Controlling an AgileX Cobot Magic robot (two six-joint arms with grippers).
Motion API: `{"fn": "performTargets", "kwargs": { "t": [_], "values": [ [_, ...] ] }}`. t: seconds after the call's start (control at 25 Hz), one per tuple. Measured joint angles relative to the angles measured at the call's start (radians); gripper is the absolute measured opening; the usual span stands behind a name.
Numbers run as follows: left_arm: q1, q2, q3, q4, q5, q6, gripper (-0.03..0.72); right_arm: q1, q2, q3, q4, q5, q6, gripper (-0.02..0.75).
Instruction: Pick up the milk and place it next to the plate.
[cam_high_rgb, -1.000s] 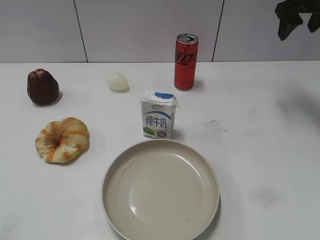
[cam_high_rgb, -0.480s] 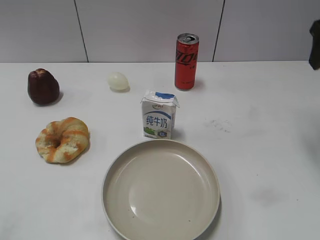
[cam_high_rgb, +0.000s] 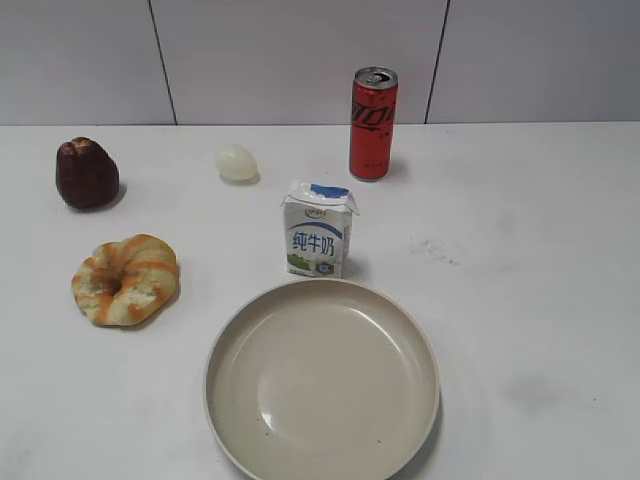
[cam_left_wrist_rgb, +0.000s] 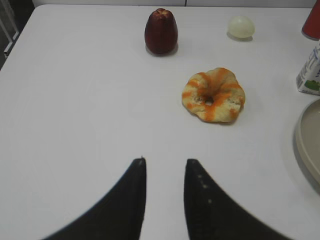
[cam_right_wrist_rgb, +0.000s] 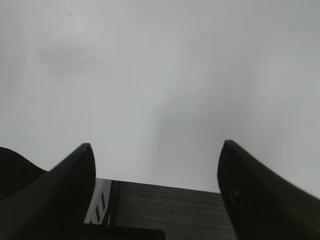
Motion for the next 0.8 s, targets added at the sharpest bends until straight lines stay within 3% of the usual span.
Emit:
{"fn": "performTargets", "kwargs": {
  "t": [0.36,0.8],
  "values": [
    [0.000,0.000,0.000,0.000,0.000,0.000,0.209,0.000,-0.391,0.324,0.001,-0.060,0.005,0.573],
    [0.000,0.000,0.000,0.000,0.000,0.000,0.209,0.000,-0.883,0.360,0.001,-0.127,0.005,0.573]
  ]
}}
